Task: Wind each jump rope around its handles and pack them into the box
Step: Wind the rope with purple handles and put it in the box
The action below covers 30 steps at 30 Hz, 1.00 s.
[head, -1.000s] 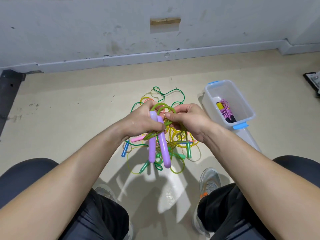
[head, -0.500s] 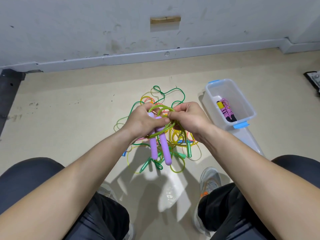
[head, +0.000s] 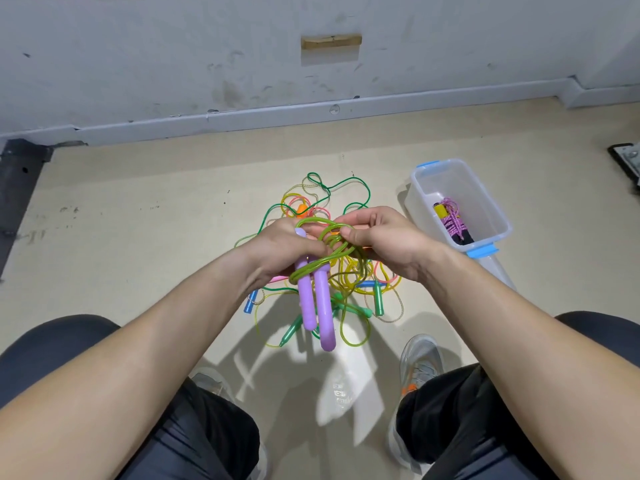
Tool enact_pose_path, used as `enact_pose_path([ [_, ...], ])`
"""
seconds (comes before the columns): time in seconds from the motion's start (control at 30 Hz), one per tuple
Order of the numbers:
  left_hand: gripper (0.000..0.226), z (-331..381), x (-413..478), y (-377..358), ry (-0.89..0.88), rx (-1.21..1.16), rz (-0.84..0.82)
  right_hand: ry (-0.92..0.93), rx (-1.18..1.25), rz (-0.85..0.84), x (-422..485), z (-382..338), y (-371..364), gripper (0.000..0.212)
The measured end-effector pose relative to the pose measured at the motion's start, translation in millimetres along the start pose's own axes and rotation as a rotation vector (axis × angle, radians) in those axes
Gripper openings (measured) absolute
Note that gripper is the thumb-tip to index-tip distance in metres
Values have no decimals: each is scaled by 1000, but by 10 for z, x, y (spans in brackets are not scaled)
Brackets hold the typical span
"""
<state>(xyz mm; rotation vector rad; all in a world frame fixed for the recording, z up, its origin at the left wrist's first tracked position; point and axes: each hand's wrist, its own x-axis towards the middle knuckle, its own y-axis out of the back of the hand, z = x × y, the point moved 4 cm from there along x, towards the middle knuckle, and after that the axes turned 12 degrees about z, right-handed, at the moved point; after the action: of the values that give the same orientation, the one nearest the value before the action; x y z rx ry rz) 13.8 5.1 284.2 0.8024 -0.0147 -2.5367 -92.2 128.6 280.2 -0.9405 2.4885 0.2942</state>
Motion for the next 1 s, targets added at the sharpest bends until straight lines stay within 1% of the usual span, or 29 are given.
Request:
enact_pose_path([
  [0.03,21,8,-13,3,5,-20,-3,-13,20,-6,-9,-10,0,16],
  [0.1,27,18,-21,8,18,-39,3,-15,5,3,-12,-30,0,17],
  [0.17,31,36,-33,5,35,-52,13,-1,-49,49,3,-49,13,15],
  [0.27,31,41,-29,0,47,-68,28,37,-137,124,30,-45,11,18],
  [0.37,31,42,-21,-13,48,-108,36,78,-228,168,41,-50,26,14],
  [0.47,37,56,-19,-19,39,-180,17,-31,-105,134,47,-46,54,12],
  [0.57,46,29,17,-25,32,-274,-20,-156,30,81,29,-47,78,15],
  [0.67,52,-1,36,-39,18,-332,-67,-175,112,43,22,-6,84,21],
  [0.73,51,7,35,-38,12,-397,-89,-83,144,-23,6,-15,54,24],
  [0.8,47,24,35,-20,17,-447,-96,75,124,-54,-16,-51,23,24],
  [0.87,44,23,40,-3,20,-453,-86,243,15,-34,-35,-81,3,24],
  [0.93,43,-6,71,32,13,-436,-64,404,-151,8,-30,-91,-14,22],
  [1.0,42,-34,93,57,4,-422,-60,481,-273,38,-16,-75,-7,19],
])
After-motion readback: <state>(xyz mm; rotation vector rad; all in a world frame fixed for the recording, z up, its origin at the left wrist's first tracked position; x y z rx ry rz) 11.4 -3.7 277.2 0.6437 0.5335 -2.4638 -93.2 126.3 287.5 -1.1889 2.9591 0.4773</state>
